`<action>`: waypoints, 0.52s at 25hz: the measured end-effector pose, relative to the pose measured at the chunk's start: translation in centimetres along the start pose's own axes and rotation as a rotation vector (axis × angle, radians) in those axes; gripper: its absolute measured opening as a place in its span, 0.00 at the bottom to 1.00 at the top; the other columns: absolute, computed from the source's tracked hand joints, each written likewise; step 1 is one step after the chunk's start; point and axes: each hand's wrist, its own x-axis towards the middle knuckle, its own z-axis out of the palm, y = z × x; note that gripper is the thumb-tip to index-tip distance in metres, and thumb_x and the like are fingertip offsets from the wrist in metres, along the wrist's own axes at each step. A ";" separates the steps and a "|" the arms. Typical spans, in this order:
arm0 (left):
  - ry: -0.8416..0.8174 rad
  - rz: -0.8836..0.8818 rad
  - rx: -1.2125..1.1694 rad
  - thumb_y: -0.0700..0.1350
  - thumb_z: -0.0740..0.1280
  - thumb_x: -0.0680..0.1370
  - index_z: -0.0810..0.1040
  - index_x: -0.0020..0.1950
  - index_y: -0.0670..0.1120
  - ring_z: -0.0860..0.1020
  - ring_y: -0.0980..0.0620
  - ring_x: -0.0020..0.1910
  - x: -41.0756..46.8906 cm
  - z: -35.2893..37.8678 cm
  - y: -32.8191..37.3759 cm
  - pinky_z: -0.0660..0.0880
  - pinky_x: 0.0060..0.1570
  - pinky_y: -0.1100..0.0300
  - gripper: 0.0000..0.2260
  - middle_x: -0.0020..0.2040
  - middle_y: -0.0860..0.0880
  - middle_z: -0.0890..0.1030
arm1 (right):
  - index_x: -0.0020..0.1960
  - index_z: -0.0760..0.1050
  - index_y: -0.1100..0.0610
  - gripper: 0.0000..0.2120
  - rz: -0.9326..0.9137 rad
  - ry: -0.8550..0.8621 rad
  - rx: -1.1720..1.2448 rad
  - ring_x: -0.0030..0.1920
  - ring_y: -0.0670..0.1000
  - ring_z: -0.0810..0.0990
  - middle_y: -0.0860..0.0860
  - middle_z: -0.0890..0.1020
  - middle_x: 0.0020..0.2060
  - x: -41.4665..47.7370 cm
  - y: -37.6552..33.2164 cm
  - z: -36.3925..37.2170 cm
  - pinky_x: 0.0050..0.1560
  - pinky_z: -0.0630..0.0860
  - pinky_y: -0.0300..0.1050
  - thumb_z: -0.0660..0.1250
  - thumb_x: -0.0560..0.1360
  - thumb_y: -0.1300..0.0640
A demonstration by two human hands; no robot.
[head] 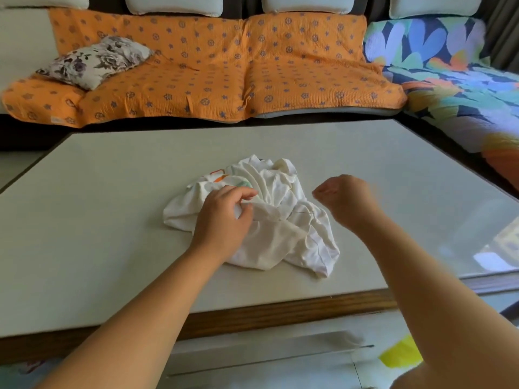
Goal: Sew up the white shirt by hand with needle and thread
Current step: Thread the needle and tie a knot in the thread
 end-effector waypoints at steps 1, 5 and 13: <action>0.008 0.048 0.059 0.40 0.67 0.76 0.82 0.58 0.48 0.76 0.49 0.58 0.3 0.6 -0.3 0.69 0.61 0.63 0.11 0.55 0.50 0.81 | 0.45 0.83 0.59 0.08 -0.028 -0.039 -0.046 0.49 0.60 0.81 0.58 0.84 0.43 0.6 0.1 0.9 0.45 0.80 0.52 0.65 0.74 0.57; -0.037 0.103 0.169 0.50 0.60 0.75 0.81 0.60 0.48 0.74 0.47 0.62 1.2 2.0 -1.1 0.63 0.65 0.62 0.18 0.60 0.50 0.80 | 0.48 0.83 0.50 0.06 -0.147 -0.131 -0.193 0.55 0.52 0.72 0.50 0.78 0.46 2.2 0.1 2.9 0.45 0.68 0.43 0.69 0.76 0.50; -0.179 0.084 0.303 0.63 0.59 0.70 0.83 0.55 0.51 0.74 0.49 0.61 1.4 1.6 -4.2 0.65 0.63 0.60 0.24 0.58 0.53 0.80 | 0.47 0.83 0.55 0.07 -0.146 -0.250 -0.290 0.45 0.53 0.78 0.51 0.81 0.42 3.4 -0.2 3.1 0.43 0.75 0.45 0.67 0.75 0.55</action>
